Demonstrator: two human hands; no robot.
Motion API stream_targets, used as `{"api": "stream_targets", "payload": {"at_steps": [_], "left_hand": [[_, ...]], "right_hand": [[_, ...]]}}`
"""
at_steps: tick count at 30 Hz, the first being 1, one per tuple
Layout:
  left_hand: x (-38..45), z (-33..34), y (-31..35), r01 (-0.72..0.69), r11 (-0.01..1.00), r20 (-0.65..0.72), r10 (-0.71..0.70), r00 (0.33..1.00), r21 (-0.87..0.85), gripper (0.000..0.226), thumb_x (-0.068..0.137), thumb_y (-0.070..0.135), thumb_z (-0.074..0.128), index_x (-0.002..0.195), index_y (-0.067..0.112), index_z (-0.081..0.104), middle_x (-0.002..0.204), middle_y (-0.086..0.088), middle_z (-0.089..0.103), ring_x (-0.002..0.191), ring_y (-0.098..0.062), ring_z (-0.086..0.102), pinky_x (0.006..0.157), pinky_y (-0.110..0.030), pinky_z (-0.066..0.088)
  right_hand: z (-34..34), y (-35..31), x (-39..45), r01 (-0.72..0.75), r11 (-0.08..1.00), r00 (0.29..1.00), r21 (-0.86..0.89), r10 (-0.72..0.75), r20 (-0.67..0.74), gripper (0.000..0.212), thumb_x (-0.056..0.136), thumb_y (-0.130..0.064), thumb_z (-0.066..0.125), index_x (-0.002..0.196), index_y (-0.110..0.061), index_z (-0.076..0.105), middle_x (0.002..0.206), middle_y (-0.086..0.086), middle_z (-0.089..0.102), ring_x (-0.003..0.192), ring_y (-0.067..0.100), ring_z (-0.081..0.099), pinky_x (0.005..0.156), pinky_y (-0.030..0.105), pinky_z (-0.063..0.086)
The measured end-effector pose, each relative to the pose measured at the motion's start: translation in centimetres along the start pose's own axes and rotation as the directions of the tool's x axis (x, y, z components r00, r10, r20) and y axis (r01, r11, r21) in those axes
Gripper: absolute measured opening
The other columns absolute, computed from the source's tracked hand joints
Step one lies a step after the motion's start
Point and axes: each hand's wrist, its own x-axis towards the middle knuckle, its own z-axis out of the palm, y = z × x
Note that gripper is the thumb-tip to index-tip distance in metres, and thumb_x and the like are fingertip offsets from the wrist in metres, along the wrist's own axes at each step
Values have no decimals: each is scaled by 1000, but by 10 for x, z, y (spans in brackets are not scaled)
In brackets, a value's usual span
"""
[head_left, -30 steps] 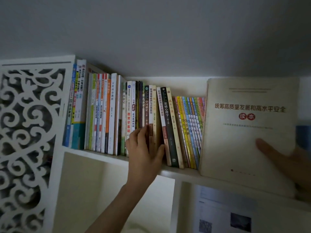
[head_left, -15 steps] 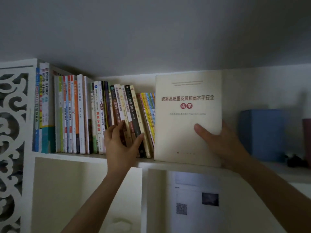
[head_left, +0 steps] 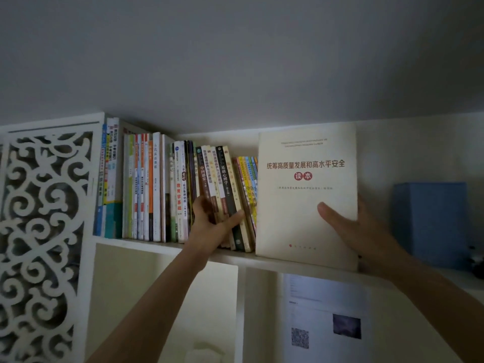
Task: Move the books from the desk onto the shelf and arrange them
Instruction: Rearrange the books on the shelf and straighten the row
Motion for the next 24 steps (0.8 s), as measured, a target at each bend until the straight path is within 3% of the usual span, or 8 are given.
{"api": "stream_targets", "payload": {"at_steps": [3, 8, 10, 13, 15, 19, 24], "left_hand": [[12, -2, -3, 4, 998, 137, 4, 991, -56, 118, 63, 26, 89, 146, 45, 6, 126, 16, 52, 123, -12, 50, 103, -43, 44], [21, -5, -12, -74, 994, 171, 86, 982, -74, 125, 56, 6, 91, 144, 53, 16, 132, 11, 56, 124, -12, 53, 101, -52, 47], [24, -10, -15, -95, 993, 228, 108, 968, -66, 123, 60, 2, 88, 145, 53, 15, 134, 10, 55, 125, -13, 53, 95, -43, 54], [31, -12, -11, -115, 993, 310, 112, 944, -10, 119, 66, 0, 84, 141, 56, 12, 134, 16, 53, 119, 0, 52, 80, -20, 55], [34, -12, -12, -98, 995, 320, 98, 942, -15, 119, 66, -2, 84, 141, 56, 11, 133, 17, 53, 115, 5, 53, 79, -18, 53], [38, -10, -13, -68, 996, 317, 83, 945, -59, 125, 64, 0, 86, 146, 53, 7, 136, 15, 52, 124, -4, 50, 98, -32, 48], [48, -8, -14, -70, 986, 261, 108, 959, -150, 123, 57, 9, 91, 145, 54, 18, 136, 9, 57, 131, -17, 49, 108, -52, 41]], "right_hand": [[-3, 4, 1, 13, 1000, 999, 2, -13, 40, 74, 59, -85, 64, 125, -54, 49, 120, -16, 65, 110, 18, 64, 91, 51, 54], [-3, 3, 2, 27, 1000, 999, 3, -28, 26, 79, 56, -85, 63, 126, -50, 49, 120, -14, 65, 110, 20, 63, 91, 53, 54], [2, 3, 1, 28, 1000, 1000, -5, -28, -7, 75, 62, -83, 62, 127, -46, 49, 118, -12, 65, 108, 20, 63, 91, 52, 53], [7, 2, -1, 28, 1000, 997, -15, -29, -71, 70, 66, -71, 59, 129, -42, 48, 113, -14, 63, 105, 18, 62, 91, 47, 52], [9, -2, -5, 29, 999, 997, -20, -30, -74, 70, 67, -70, 58, 130, -43, 47, 111, -17, 62, 105, 17, 61, 93, 46, 51], [8, -4, -7, 28, 999, 997, -45, -31, -72, 72, 70, -71, 58, 135, -44, 44, 116, -15, 63, 108, 19, 60, 96, 50, 50], [10, -10, -9, 44, 999, 997, 21, -43, -60, 70, 71, -59, 60, 137, -43, 41, 112, -17, 60, 103, 17, 60, 92, 46, 49]]}}
